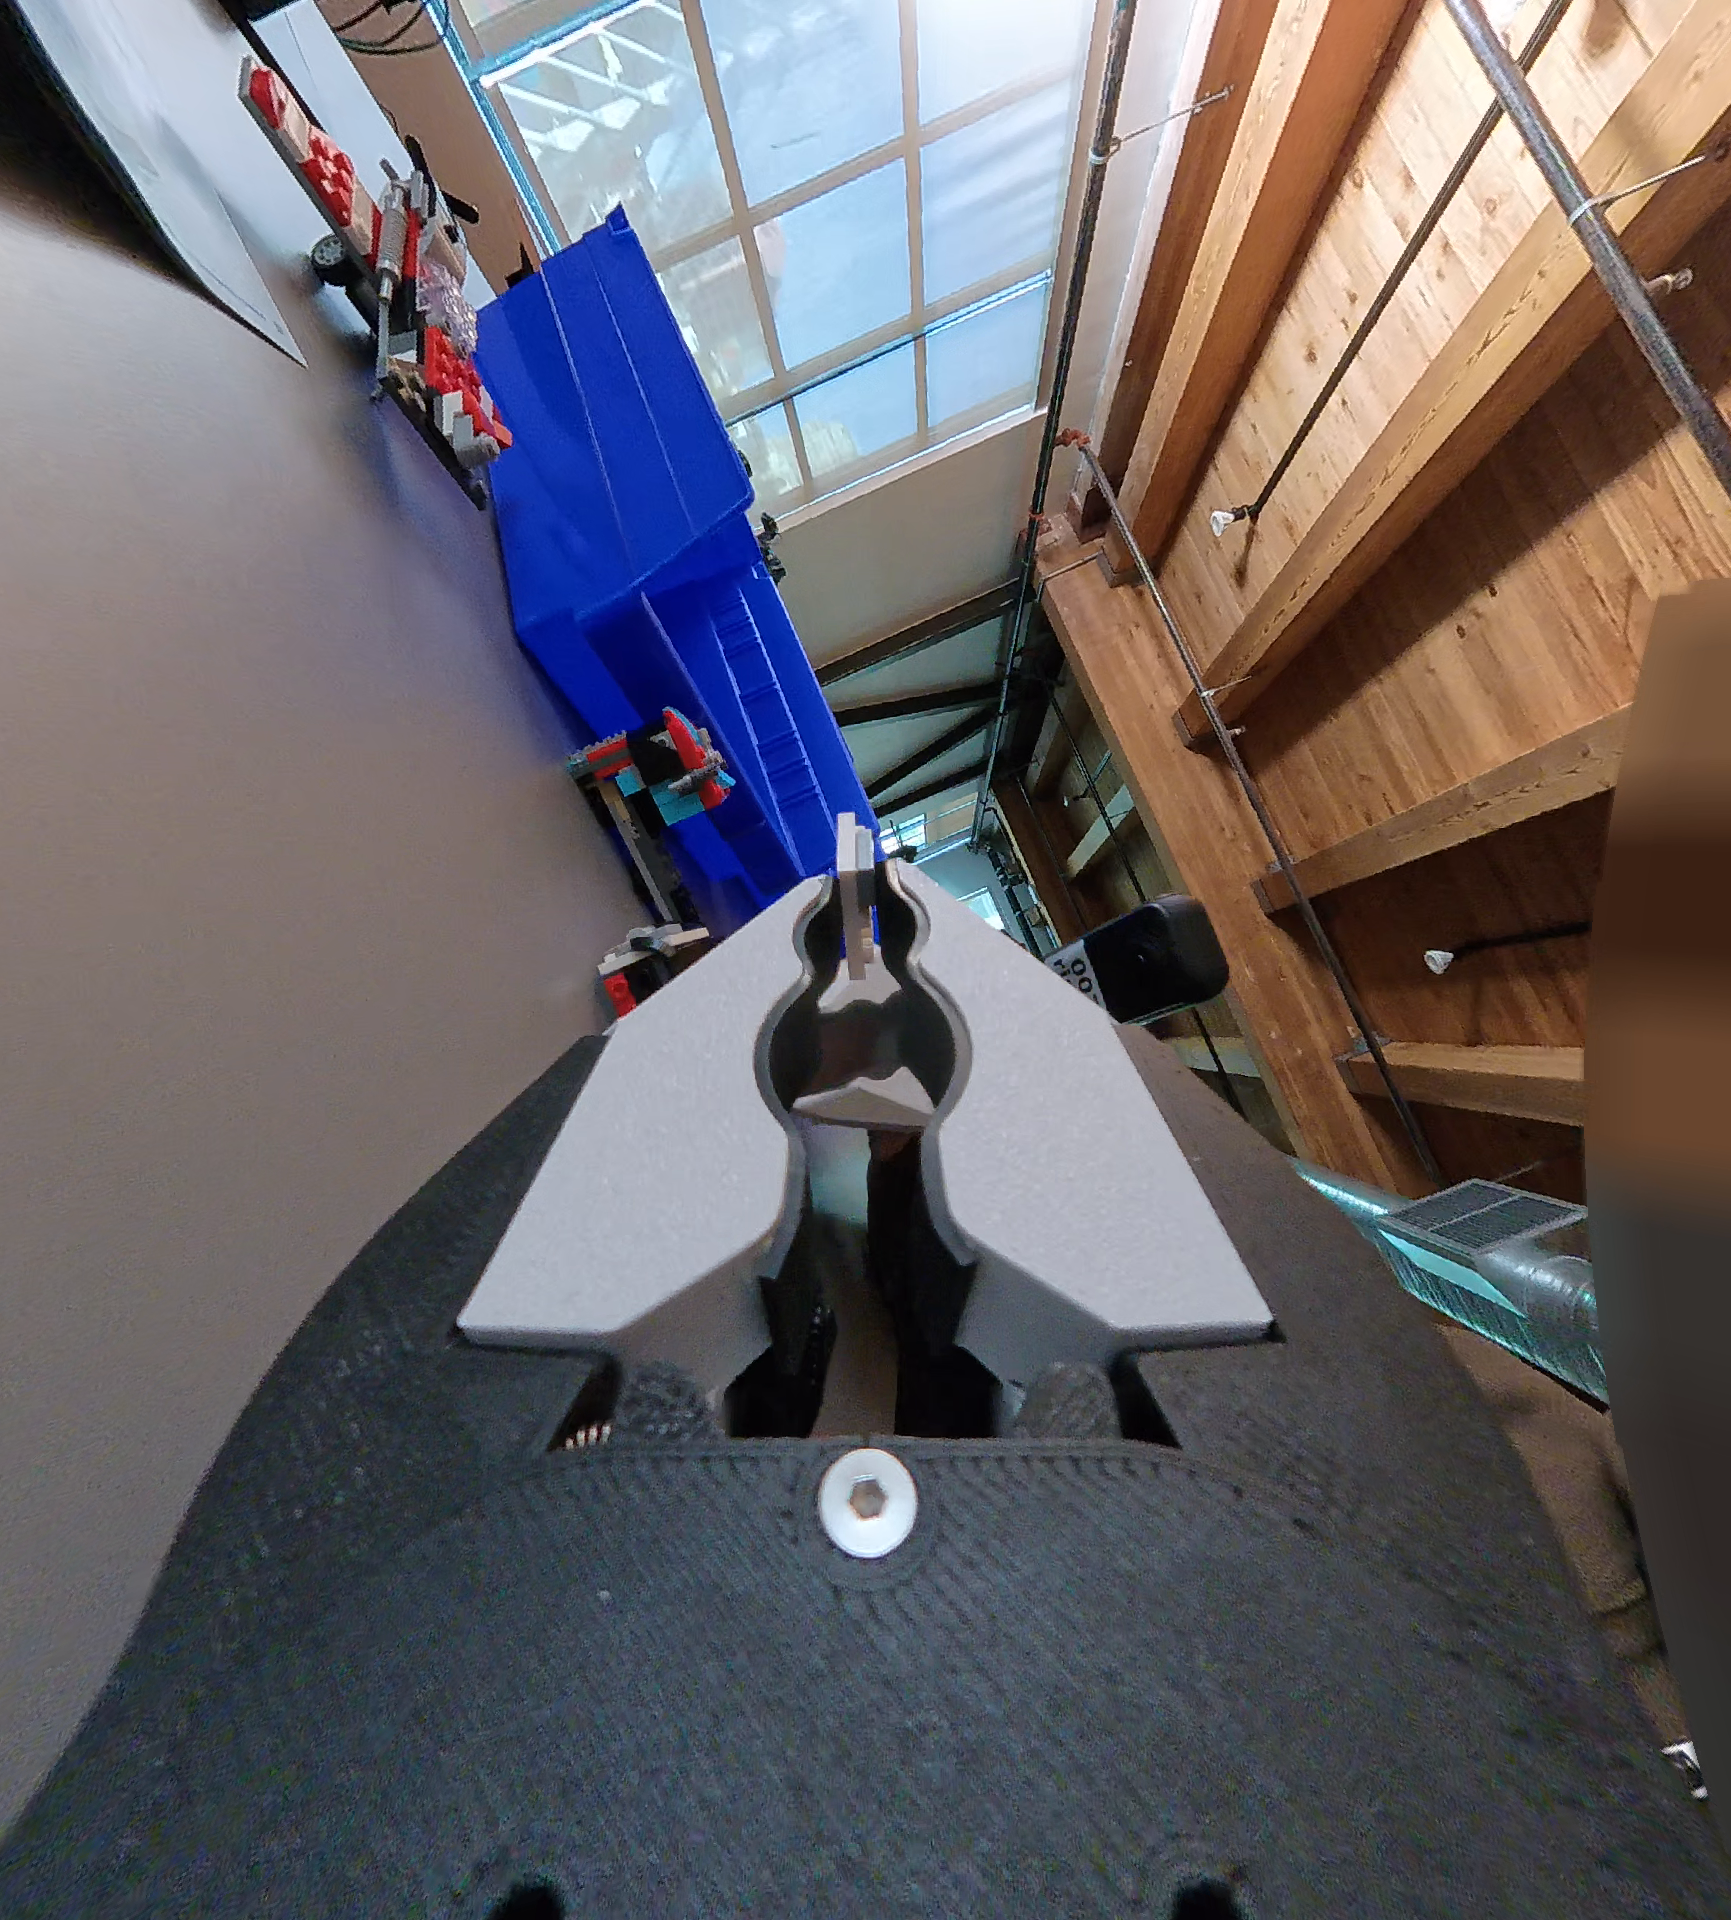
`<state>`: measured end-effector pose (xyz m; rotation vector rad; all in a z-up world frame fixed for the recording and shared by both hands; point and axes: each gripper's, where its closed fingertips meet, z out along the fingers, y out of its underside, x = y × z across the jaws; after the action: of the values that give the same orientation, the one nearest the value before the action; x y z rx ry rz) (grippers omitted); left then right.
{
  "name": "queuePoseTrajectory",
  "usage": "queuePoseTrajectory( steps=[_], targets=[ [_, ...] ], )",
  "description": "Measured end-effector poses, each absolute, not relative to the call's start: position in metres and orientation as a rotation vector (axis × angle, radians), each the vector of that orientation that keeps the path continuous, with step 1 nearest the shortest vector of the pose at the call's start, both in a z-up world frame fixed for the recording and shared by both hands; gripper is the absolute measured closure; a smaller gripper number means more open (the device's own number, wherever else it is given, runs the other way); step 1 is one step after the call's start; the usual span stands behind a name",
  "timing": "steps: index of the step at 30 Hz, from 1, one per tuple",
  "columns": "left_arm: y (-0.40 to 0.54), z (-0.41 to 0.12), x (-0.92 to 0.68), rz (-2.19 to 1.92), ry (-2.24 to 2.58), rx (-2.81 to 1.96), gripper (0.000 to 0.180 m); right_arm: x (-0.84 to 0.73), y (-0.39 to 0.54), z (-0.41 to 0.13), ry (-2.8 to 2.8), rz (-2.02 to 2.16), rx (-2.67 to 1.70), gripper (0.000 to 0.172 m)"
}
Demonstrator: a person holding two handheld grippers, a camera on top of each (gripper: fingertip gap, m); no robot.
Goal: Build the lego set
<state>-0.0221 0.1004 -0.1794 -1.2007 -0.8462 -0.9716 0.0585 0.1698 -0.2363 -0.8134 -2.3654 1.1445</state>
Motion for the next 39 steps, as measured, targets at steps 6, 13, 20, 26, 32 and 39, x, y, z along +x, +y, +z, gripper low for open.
queuePoseTrajectory(
  steps=[6,13,20,26,32,39],
  targets=[
    [0.100,-0.180,-0.020,-0.955,-0.847,-1.214,0.174,0.062,0.166,-0.263,-2.464,1.008,-0.851,0.149],
    [0.104,-0.181,-0.019,-0.954,-0.843,-1.230,0.174,0.059,0.159,-0.267,-2.463,0.938,-0.782,0.159],
    [0.105,-0.181,-0.018,-0.937,-0.834,-1.247,0.173,0.062,0.139,-0.198,-2.190,1.328,-0.580,0.158],
    [0.104,-0.181,-0.017,-0.935,-0.830,-1.245,0.174,0.058,0.151,-0.178,-2.081,1.350,-0.577,0.144],
    [0.104,-0.181,-0.016,-0.937,-0.829,-1.244,0.174,0.062,0.159,-0.200,-2.222,1.244,-0.617,0.146],
    [0.104,-0.181,-0.016,-0.939,-0.832,-1.246,0.174,0.061,0.167,-0.231,-2.345,1.092,-0.694,0.147]
  ],
)
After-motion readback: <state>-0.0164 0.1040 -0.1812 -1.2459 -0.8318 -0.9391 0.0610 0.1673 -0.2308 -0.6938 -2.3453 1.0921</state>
